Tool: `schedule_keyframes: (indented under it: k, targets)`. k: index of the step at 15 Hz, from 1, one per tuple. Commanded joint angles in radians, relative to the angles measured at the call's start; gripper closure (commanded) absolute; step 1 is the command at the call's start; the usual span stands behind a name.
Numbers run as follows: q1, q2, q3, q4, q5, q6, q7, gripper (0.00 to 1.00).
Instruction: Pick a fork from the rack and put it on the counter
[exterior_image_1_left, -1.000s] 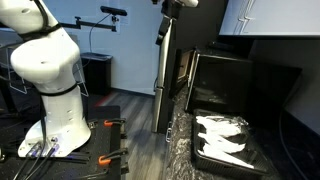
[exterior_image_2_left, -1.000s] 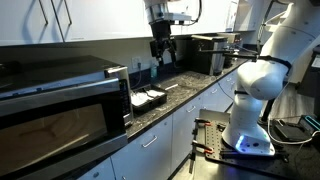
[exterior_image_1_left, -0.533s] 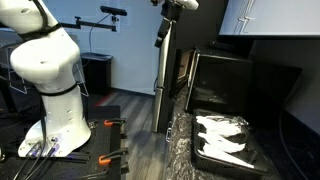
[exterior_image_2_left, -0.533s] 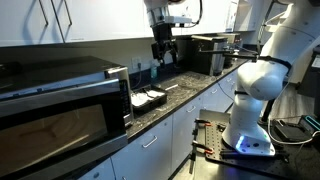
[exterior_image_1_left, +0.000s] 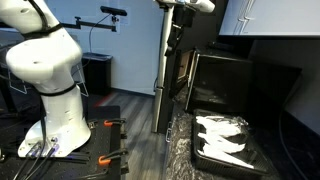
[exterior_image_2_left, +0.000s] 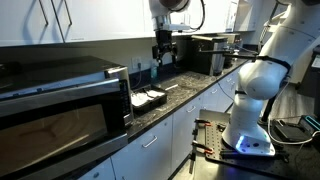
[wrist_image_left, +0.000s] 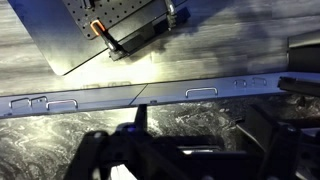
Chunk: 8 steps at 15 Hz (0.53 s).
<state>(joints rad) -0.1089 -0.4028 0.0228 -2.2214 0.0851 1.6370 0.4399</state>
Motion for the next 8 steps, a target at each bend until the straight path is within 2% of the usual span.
schedule_keyframes:
  k: [1, 4, 7, 8]
  targets:
    - [-0.040, 0.005, -0.026, -0.025, -0.036, 0.054, 0.027, 0.00]
    - [-0.068, 0.031, -0.055, -0.036, -0.076, 0.093, 0.017, 0.00]
    - [-0.062, 0.022, -0.052, -0.025, -0.082, 0.053, 0.024, 0.00]
    - [-0.066, 0.037, -0.068, -0.028, -0.077, 0.071, 0.000, 0.00]
